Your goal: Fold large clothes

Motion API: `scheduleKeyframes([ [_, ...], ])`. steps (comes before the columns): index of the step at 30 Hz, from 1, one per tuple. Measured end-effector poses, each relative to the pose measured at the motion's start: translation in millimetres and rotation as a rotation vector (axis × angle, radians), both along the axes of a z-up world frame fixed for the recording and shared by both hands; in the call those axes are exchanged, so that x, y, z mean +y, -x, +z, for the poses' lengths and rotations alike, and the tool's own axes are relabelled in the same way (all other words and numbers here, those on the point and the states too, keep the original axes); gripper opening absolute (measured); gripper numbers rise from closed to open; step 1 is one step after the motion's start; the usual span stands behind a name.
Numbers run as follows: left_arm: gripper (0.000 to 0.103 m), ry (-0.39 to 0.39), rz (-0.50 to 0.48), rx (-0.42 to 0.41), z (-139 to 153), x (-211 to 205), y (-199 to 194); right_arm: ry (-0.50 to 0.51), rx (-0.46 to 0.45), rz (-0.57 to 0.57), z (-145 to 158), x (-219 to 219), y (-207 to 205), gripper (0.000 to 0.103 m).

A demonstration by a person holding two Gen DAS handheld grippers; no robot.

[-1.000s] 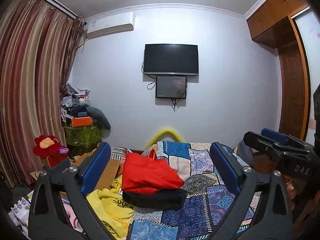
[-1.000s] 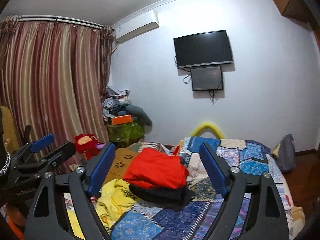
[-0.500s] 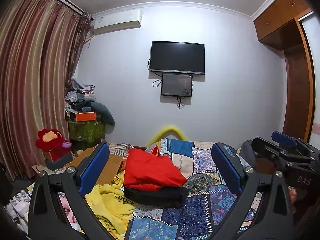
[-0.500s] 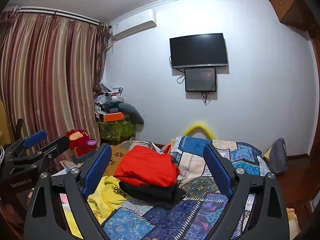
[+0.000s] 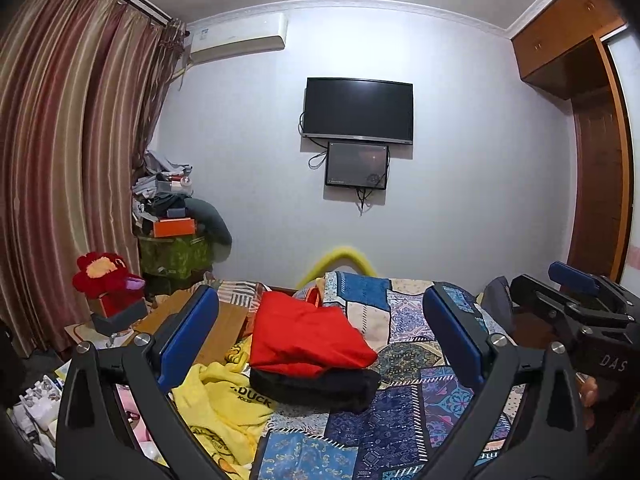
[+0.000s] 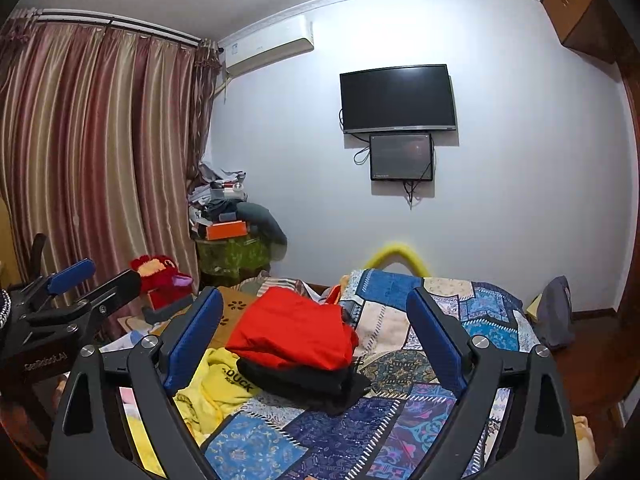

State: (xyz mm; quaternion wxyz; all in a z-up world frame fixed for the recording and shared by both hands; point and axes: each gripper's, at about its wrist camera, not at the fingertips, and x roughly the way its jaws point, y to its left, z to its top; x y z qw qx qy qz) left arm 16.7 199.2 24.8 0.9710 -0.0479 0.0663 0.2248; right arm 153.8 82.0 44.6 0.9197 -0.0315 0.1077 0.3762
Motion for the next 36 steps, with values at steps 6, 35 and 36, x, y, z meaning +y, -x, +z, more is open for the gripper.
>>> scheduleKeyframes([
  [6, 0.102, 0.009, 0.000, 0.009, -2.0, -0.6, -1.6, -0.001, 0.005, 0.001, 0.6, -3.7, 1.0, 0.092],
  [35, 0.102, 0.033, -0.043, 0.051, -5.5, -3.4, -9.1, -0.014, 0.047, -0.007, -2.5, -11.5, -3.2, 0.092],
  [36, 0.102, 0.032, -0.045, 0.050, -5.4, -3.9, -8.9, -0.014, 0.046, -0.008, -3.1, -11.7, -2.9, 0.092],
])
